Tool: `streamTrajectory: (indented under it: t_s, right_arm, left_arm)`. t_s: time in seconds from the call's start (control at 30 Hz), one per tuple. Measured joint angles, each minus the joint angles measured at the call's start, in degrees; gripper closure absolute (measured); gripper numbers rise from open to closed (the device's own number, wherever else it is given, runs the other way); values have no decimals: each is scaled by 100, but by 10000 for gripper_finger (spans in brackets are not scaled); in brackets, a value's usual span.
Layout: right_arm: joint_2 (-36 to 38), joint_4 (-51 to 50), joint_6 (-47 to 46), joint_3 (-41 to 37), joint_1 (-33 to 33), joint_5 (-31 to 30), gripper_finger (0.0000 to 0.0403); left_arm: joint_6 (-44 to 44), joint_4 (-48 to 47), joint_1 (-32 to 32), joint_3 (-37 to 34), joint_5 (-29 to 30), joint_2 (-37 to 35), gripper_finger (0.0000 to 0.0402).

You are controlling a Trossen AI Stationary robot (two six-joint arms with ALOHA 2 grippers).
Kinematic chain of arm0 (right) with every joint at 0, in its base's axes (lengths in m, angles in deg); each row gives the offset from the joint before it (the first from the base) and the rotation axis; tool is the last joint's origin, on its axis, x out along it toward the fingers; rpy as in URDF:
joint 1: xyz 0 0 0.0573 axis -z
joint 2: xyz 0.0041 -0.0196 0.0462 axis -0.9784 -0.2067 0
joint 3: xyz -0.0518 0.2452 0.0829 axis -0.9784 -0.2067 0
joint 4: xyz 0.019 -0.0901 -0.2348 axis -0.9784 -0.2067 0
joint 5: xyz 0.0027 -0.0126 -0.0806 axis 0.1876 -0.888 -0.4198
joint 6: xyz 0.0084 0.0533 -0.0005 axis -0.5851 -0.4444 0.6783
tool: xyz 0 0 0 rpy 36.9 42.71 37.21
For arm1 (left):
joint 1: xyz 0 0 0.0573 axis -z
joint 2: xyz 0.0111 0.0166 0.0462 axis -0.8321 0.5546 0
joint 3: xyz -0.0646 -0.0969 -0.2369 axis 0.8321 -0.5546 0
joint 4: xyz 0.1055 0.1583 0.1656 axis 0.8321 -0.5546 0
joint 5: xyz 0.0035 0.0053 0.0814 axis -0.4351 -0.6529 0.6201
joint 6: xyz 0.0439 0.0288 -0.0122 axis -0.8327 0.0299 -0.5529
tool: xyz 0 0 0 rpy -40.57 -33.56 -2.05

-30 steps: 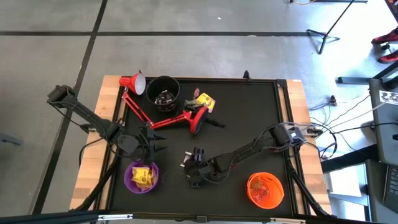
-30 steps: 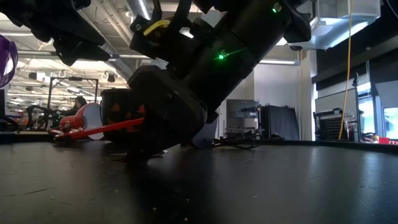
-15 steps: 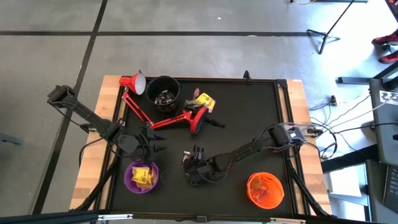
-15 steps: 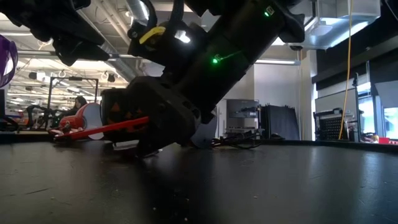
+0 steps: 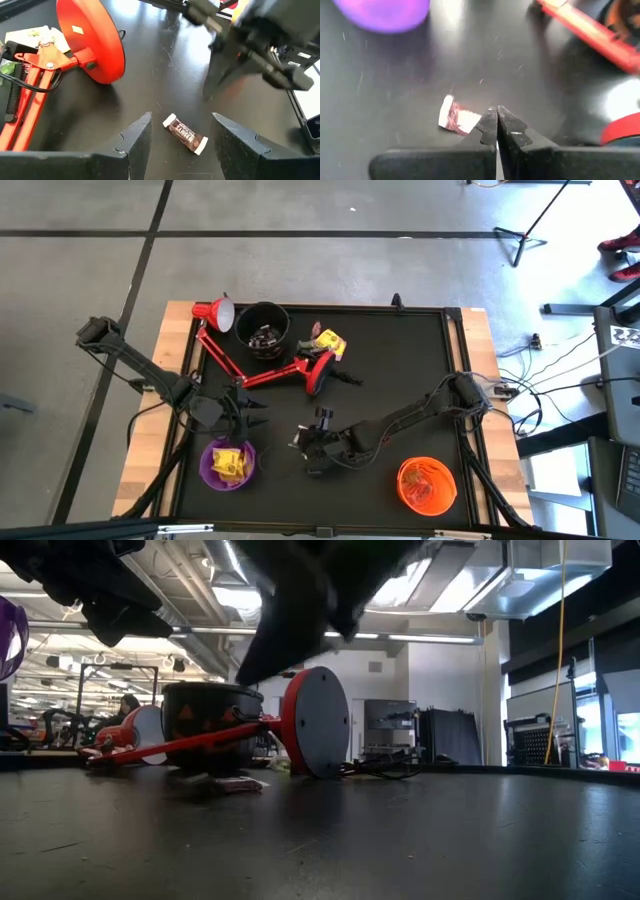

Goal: Organize candy in baskets
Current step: Put the brown chocolate bar into the black bucket

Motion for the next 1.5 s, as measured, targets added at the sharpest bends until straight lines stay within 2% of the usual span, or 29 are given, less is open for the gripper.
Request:
streamTrajectory:
  t_s: [0.17,0.33,0.43,0.53,0.63,0.87,0.97,1.07,1.17,1.23,1.33,1.5]
  right_arm:
    - [288,-181,-1,2,0,-186,402]
    - [285,-126,-24,11,51,269,399]
    - [95,-61,-15,9,90,603,381]
    - [-110,130,38,6,87,898,342]
    - [-323,532,46,6,85,1125,285]
    - [-775,890,66,6,79,1053,153]
    - [-947,875,27,4,79,869,116]
    - [-1016,906,-1,12,83,811,97]
    - [-1069,897,-121,23,108,831,107]
    - [-1079,865,-138,31,124,862,132]
    - [-1083,796,-153,33,141,863,195]
    - [-1090,740,-87,26,157,769,322]
  left_arm:
    - [-350,270,4,0,-197,1,214]
    - [-766,716,4,0,-245,0,214]
    - [-883,801,4,0,-243,1,214]
    - [-886,816,4,0,-243,-1,214]
    - [-896,816,4,0,-242,1,214]
    - [-902,815,4,0,-132,1,214]
    - [-906,810,4,0,-131,-1,214]
    - [-906,806,4,0,-126,0,214]
    - [-908,802,4,0,-122,-1,214]
    - [-908,792,4,0,-120,1,214]
    - [-907,792,4,0,-120,0,214]
    - [-902,787,4,0,-121,0,214]
